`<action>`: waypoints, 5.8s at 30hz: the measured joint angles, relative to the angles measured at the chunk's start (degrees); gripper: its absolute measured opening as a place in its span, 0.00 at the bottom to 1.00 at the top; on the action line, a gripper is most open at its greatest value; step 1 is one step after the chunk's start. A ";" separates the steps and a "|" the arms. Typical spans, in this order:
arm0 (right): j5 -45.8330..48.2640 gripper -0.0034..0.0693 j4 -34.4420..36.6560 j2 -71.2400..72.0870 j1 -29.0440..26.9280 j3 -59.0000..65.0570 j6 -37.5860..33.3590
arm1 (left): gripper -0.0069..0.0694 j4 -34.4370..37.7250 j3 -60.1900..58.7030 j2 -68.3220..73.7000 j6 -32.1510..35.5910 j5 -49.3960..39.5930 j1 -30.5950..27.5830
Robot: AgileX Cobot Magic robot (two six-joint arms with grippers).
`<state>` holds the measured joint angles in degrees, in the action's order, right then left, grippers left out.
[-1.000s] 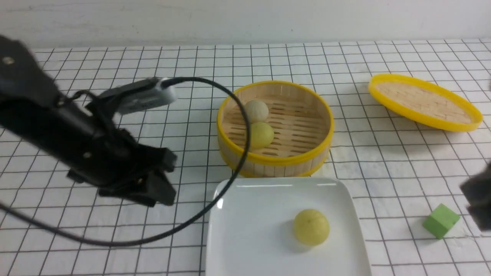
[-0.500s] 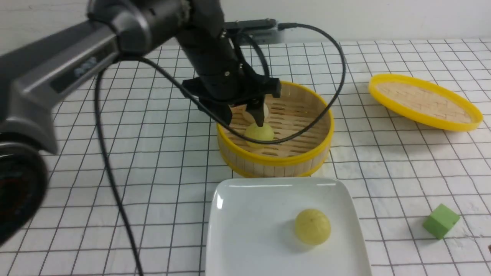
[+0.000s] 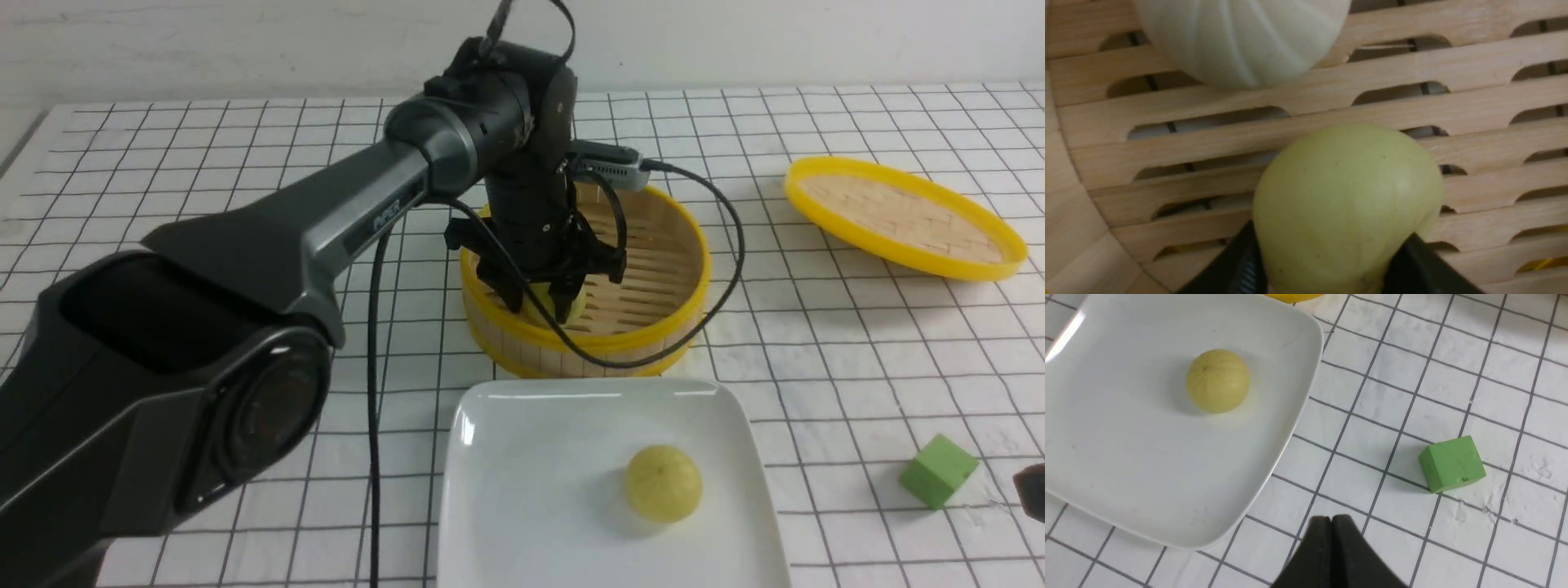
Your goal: Put the steamed buns into the plate on the white-black tablecloth.
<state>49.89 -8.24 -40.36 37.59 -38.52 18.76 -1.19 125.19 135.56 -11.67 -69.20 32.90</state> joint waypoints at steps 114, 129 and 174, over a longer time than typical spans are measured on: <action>12.17 0.12 -7.52 11.24 0.00 -6.90 1.69 | 0.14 15.41 -50.29 -42.88 0.86 15.34 16.99; 16.95 0.13 -1.04 15.10 0.00 -10.36 0.25 | 0.55 11.54 -58.03 -33.73 -9.78 27.89 20.27; -22.20 0.04 11.83 40.41 0.00 16.62 -15.68 | 0.09 0.23 -49.65 -39.52 -10.56 22.53 20.52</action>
<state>27.69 3.58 0.06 37.59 -21.91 3.08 -0.97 75.53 96.04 -22.23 -46.67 53.42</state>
